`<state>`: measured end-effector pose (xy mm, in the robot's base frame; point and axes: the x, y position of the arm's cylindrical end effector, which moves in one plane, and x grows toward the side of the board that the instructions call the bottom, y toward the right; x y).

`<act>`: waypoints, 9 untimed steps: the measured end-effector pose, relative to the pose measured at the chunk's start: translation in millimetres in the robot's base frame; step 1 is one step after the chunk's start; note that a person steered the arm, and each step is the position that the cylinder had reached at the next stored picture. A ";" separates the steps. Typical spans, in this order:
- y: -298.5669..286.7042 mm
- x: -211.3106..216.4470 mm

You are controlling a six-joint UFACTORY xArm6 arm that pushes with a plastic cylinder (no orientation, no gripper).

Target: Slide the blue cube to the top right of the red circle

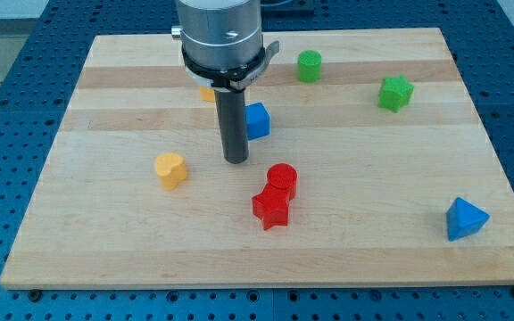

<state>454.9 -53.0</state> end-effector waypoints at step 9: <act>59.0 -42.0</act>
<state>412.9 6.0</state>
